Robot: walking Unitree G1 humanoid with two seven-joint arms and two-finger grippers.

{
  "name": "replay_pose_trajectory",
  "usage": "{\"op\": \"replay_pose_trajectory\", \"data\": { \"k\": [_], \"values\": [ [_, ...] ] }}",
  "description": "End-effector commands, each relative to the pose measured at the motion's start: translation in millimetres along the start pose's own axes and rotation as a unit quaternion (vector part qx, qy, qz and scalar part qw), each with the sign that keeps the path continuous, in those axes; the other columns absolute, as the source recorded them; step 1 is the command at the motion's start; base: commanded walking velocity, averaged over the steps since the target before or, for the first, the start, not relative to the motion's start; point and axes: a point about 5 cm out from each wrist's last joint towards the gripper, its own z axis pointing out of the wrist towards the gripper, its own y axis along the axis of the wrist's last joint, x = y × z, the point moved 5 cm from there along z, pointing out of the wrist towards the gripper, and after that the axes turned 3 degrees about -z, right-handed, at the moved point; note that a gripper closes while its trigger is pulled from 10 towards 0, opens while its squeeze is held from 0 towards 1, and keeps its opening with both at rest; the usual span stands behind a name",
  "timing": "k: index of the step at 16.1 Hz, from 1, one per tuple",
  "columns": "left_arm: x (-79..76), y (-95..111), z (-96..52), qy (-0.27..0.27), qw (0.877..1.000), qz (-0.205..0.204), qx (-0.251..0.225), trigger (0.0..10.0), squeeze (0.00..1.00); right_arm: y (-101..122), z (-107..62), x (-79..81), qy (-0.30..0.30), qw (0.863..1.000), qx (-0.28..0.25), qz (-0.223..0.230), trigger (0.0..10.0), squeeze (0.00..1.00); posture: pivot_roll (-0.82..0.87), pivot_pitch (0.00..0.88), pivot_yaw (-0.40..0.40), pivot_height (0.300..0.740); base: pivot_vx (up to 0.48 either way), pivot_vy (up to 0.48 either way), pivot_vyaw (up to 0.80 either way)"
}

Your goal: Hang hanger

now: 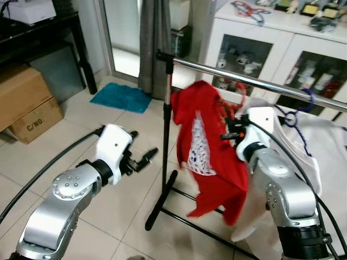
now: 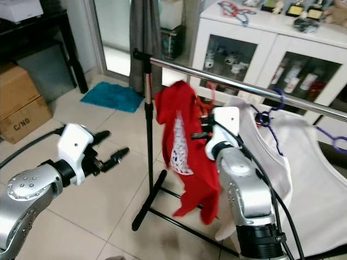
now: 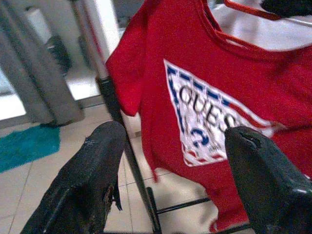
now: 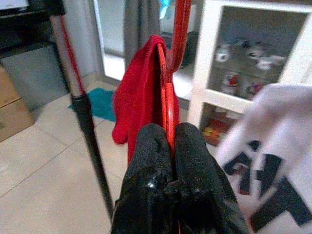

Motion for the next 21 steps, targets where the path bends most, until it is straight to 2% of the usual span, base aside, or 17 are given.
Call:
{"op": "replay_pose_trajectory", "data": {
  "k": [1, 5, 9, 10, 12, 13, 16, 19, 21],
  "values": [
    [-0.5, 5, 0.5, -0.019, 1.0, 0.003, -0.007, 10.0, 0.0, 16, 4.1, -1.6, -0.006, 1.0, -0.029, 0.001, 10.0, 0.0, 0.13, 0.0, -0.046, 0.74, 0.0, 0.0, 0.0],
    [-6.8, 6, -0.7, -0.075, 0.997, 0.0, -0.002, 10.0, 0.0, 20, 19.3, -3.8, -0.023, 0.999, -0.023, 0.002, 10.0, 0.0, 0.13, 0.0, -0.051, 0.74, 0.0, 0.0, 0.0],
    [-22.6, 13, -5.0, -0.169, 0.986, -0.006, -0.002, 10.0, 0.0, 28, 57.2, -5.5, -0.038, 0.999, 0.002, 0.004, 10.0, 0.0, 0.13, 0.0, -0.043, 0.74, 0.0, 0.0, 0.0],
    [-22.6, 13, -5.0, -0.169, 0.986, -0.006, -0.002, 10.0, 0.0, 28, 57.2, -5.5, -0.038, 0.999, 0.002, 0.004, 10.0, 0.0, 0.13, 0.0, -0.043, 0.74, 0.0, 0.0, 0.0],
    [-29.8, 19, -5.9, -0.202, 0.979, -0.003, -0.011, 10.0, 0.0, 34, 70.4, -0.3, -0.035, 0.999, 0.004, 0.003, 10.0, 0.0, 0.13, 0.0, -0.043, 0.74, 0.0, 0.0, 0.0],
    [-30.5, 23, -5.1, -0.212, 0.977, 0.0, -0.016, 10.0, 0.0, 38, 82.4, 4.5, -0.033, 0.999, 0.013, 0.002, 10.0, 0.0, 0.13, 0.0, -0.042, 0.74, 0.0, 0.0, 0.0],
    [-25.6, 24, -5.5, -0.208, 0.978, 0.006, -0.016, 10.0, 0.0, 34, 96.7, 7.0, -0.041, 0.998, 0.044, 0.011, 10.0, 0.0, 0.13, 0.0, -0.047, 0.74, 0.0, 0.0, 0.0],
    [-19.1, 24, -6.2, -0.189, 0.982, 0.012, -0.017, 10.0, 0.0, 29, 98.8, 7.4, -0.042, 0.997, 0.057, 0.012, 10.0, 0.0, 0.13, 0.0, -0.049, 0.74, 0.0, 0.0, 0.0],
    [-1.2, 28, -5.0, -0.15, 0.988, 0.025, -0.027, 10.0, 0.0, 22, 101.1, 7.6, -0.041, 0.996, 0.073, 0.039, 10.0, 0.0, 0.14, 0.0, -0.051, 0.74, 0.0, 0.0, 0.0]
  ]
}}
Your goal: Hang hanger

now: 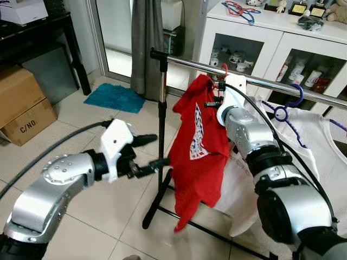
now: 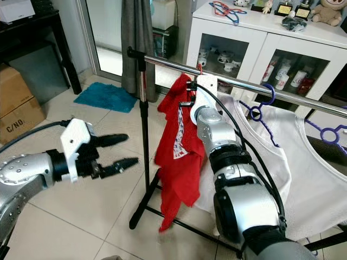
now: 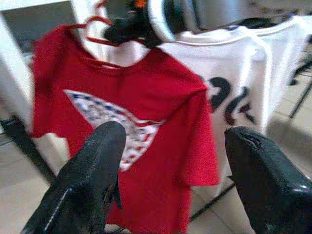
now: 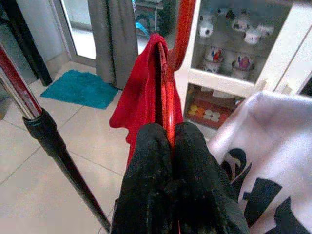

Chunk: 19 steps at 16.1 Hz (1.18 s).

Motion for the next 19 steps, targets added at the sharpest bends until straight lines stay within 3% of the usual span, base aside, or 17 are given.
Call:
{"op": "replay_pose_trajectory", "data": {
  "k": [1, 6, 10, 11, 12, 15, 16, 19],
  "values": [
    [10.6, 8, -3.5, 0.021, 1.0, 0.021, -0.004, 10.0, 0.0, 3, 1.5, 1.7, 0.007, 1.0, -0.002, 0.024, 10.0, 0.0, 0.14, 0.0, -0.051, 0.74, 0.0, 0.0, 0.0],
    [16.6, 7, -2.0, 0.031, 0.999, 0.032, -0.004, 10.0, 0.0, -12, 4.0, 10.8, 0.027, 0.999, 0.037, 0.009, 10.0, 0.0, 0.13, 0.0, -0.046, 0.74, 0.0, 0.0, 0.0],
    [20.8, 7, -3.0, 0.041, 0.998, 0.037, -0.004, 10.0, 0.0, -15, 4.4, 14.3, 0.035, 0.999, 0.039, 0.008, 10.0, 0.0, 0.13, 0.0, -0.048, 0.74, 0.0, 0.0, 0.0],
    [23.8, 8, -4.0, 0.048, 0.998, 0.04, -0.005, 10.0, 0.0, -11, 4.4, 15.0, 0.038, 0.999, 0.03, 0.005, 10.0, 0.78, 0.13, 0.0, -0.048, 0.74, 0.0, 0.0, 0.0],
    [25.7, 8, -3.8, 0.052, 0.998, 0.041, -0.006, 10.0, 0.0, -8, 4.4, 15.2, 0.042, 0.999, 0.024, 0.005, 10.0, 1.0, 0.13, 0.0, -0.049, 0.74, 0.0, 0.0, 0.0],
    [30.9, 9, -3.8, 0.07, 0.997, 0.039, -0.012, 10.0, 0.0, 5, 2.6, 17.9, 0.066, 0.997, -0.016, -0.024, 10.0, 1.0, 0.13, 0.0, -0.046, 0.74, 0.0, 0.0, 0.0],
    [33.9, 11, -3.3, 0.085, 0.995, 0.033, -0.026, 10.0, 0.0, 14, -2.0, 17.7, 0.095, 0.994, -0.051, -0.036, 10.0, 1.0, 0.13, 0.0, -0.044, 0.74, 0.0, 0.0, 0.0],
    [35.1, 13, -3.3, 0.108, 0.992, 0.01, -0.057, 10.0, 0.0, 14, -18.5, 18.2, 0.15, 0.985, -0.077, -0.048, 10.0, 1.0, 0.11, 0.0, -0.038, 0.74, 0.0, 0.0, 0.0]
  ]
}}
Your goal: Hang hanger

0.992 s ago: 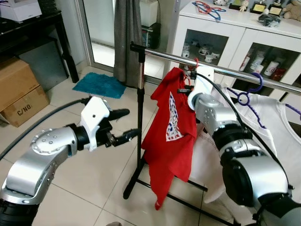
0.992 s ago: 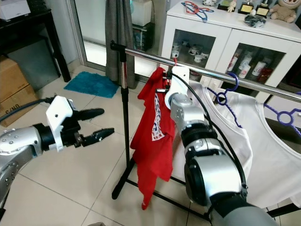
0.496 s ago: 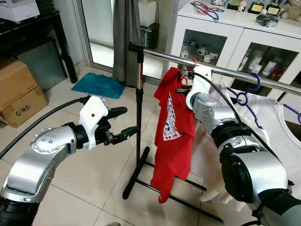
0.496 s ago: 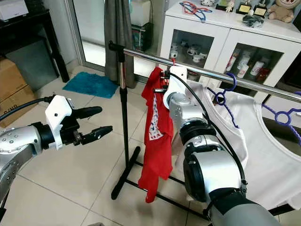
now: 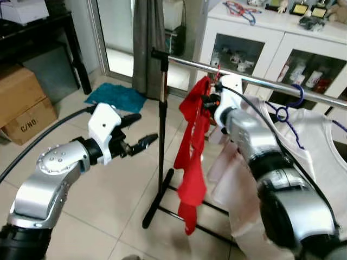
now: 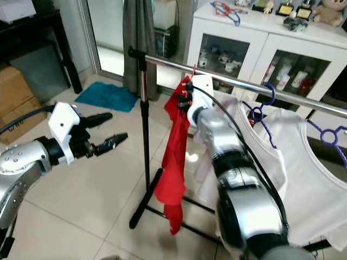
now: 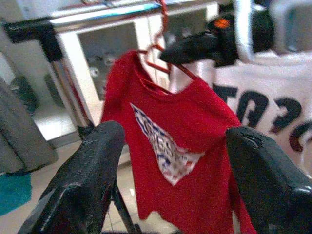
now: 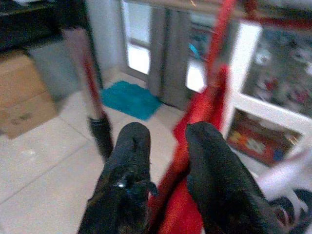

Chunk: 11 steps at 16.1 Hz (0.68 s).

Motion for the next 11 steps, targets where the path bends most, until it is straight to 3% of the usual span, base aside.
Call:
{"op": "replay_pose_trajectory", "data": {
  "k": [1, 2, 3, 5, 6, 7, 11],
  "values": [
    [-0.7, 2, -2.2, 0.015, 1.0, -0.01, -0.015, 10.0, 0.0, 7, -11.5, 5.6, 0.036, 0.999, -0.013, -0.002, 10.0, 1.0, 0.11, 0.0, -0.034, 0.74, 0.0, 0.0, 0.0],
    [-2.9, 0, -2.6, 0.019, 1.0, -0.015, -0.019, 10.0, 0.0, 8, -19.7, 7.6, 0.047, 0.999, -0.019, -0.001, 10.0, 1.0, 0.1, 0.0, -0.031, 0.74, 0.0, 0.0, 0.0],
    [-5.0, -6, -4.8, 0.05, 0.997, -0.043, -0.026, 10.0, 0.0, 14, -43.7, 10.9, 0.064, 0.997, -0.049, -0.011, 10.0, 1.0, 0.09, 0.0, -0.022, 0.74, 0.0, 0.0, 0.0],
    [-3.9, -12, -7.2, 0.102, 0.992, -0.069, -0.036, 10.0, 0.0, 25, -74.4, 15.4, 0.077, 0.991, -0.1, -0.033, 10.0, 1.0, 0.08, 0.0, -0.018, 0.74, 0.0, 0.0, 0.0],
    [-3.9, -12, -7.7, 0.111, 0.991, -0.069, -0.038, 10.0, 0.0, 28, -81.4, 16.3, 0.076, 0.99, -0.109, -0.035, 10.0, 1.0, 0.08, 0.0, -0.018, 0.74, 0.0, 0.0, 0.0],
    [-4.1, -13, -7.4, 0.144, 0.984, -0.094, -0.051, 10.0, 0.0, 28, -104.7, 11.7, 0.043, 0.99, -0.133, -0.035, 10.0, 1.0, 0.07, 0.0, -0.025, 0.74, 0.0, -0.296, 0.0],
    [-11.8, -11, 0.4, 0.151, 0.983, -0.092, -0.057, 10.0, 0.0, 7, -128.7, -5.3, -0.028, 0.992, -0.12, 0.002, 10.0, 1.0, 0.07, 0.0, -0.028, 0.74, 0.0, -0.48, 0.0]
  ]
}}
